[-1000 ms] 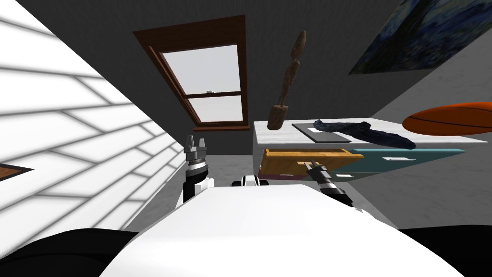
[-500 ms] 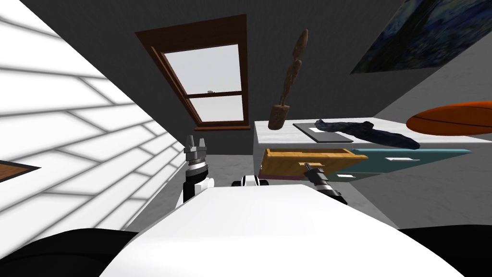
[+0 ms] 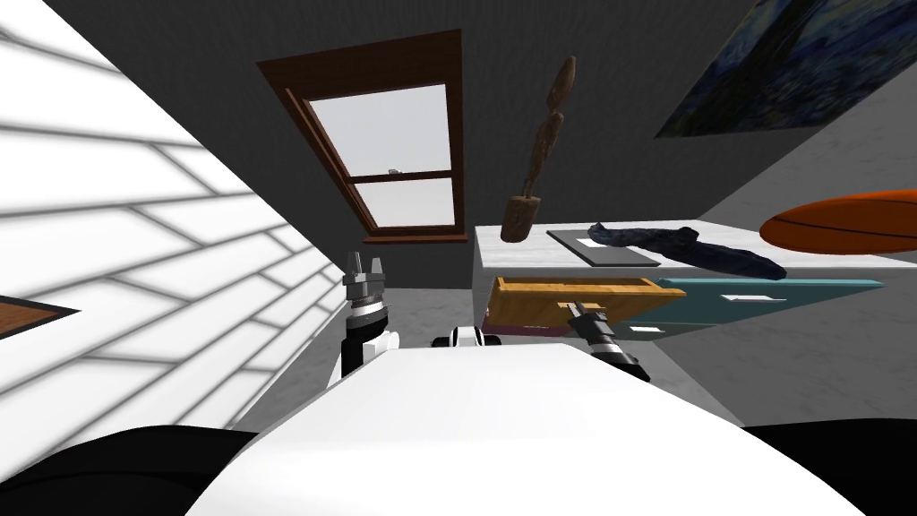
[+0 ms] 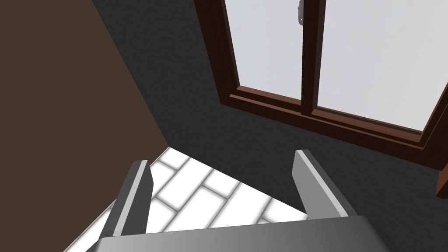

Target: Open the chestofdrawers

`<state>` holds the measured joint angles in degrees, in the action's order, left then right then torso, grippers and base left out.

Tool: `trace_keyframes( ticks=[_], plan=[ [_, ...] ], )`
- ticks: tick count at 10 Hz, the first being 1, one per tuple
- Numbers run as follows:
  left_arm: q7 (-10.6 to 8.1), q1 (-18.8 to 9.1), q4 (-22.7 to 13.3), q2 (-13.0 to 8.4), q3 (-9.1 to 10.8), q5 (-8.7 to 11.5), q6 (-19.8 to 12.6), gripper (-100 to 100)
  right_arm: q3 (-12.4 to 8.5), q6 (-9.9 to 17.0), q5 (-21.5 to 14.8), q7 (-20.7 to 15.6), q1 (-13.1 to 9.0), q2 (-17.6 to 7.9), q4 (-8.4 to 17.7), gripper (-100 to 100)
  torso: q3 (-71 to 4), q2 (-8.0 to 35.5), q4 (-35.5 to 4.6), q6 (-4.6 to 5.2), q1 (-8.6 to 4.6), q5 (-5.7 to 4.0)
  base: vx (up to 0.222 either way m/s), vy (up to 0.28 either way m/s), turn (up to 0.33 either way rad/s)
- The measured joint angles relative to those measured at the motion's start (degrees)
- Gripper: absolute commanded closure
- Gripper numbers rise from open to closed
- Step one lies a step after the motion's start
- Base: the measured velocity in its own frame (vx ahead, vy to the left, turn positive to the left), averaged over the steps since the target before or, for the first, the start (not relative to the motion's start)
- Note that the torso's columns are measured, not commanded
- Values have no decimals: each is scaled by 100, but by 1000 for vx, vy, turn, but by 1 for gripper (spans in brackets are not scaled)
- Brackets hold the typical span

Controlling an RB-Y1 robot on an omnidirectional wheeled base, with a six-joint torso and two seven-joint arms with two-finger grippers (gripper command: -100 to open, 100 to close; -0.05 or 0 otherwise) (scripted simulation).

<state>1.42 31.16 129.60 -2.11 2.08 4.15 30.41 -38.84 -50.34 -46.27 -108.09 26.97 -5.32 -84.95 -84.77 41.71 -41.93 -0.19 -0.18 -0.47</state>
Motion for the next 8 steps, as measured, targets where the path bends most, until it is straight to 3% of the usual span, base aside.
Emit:
trace_keyframes(
  ticks=[1, 2, 3, 6, 7, 8],
  plan=[
    [0, 0, 0, 0, 0, 0, 0, 0, -35, 25, 19, 27, -21, -37, -54, 100, 8, 14, 4, 3, -15, -13, -10, -8, -5],
    [0, 0, 0, -1, 1, 0, 0, 0, -6, -5, 7, -16, -11, 28, 13, 100, 20, 43, -17, 11, -16, 7, -6, 0, 1],
    [0, 0, 0, -1, 1, 0, 0, 0, 1, -13, 4, -29, -9, 38, 25, -100, 25, 61, -33, 16, 4, 35, -17, -97, 80],
    [0, 0, 0, 0, 0, 0, 0, 0, 25, -51, -80, -30, 36, -144, 34, -100, 4, 25, -25, 22, 24, 45, 46, -4, 33],
    [0, 0, 0, 0, 0, 0, 0, 0, 9, -42, -72, -11, 26, -164, 19, 100, 10, 36, -20, 17, 21, 36, 6, -2, -7],
    [0, 0, 0, 0, 0, 0, 0, 0, 5, -45, -69, -13, 24, -167, 12, -100, 21, 54, -28, 16, 6, 32, -10, 40, 31]
  ],
)
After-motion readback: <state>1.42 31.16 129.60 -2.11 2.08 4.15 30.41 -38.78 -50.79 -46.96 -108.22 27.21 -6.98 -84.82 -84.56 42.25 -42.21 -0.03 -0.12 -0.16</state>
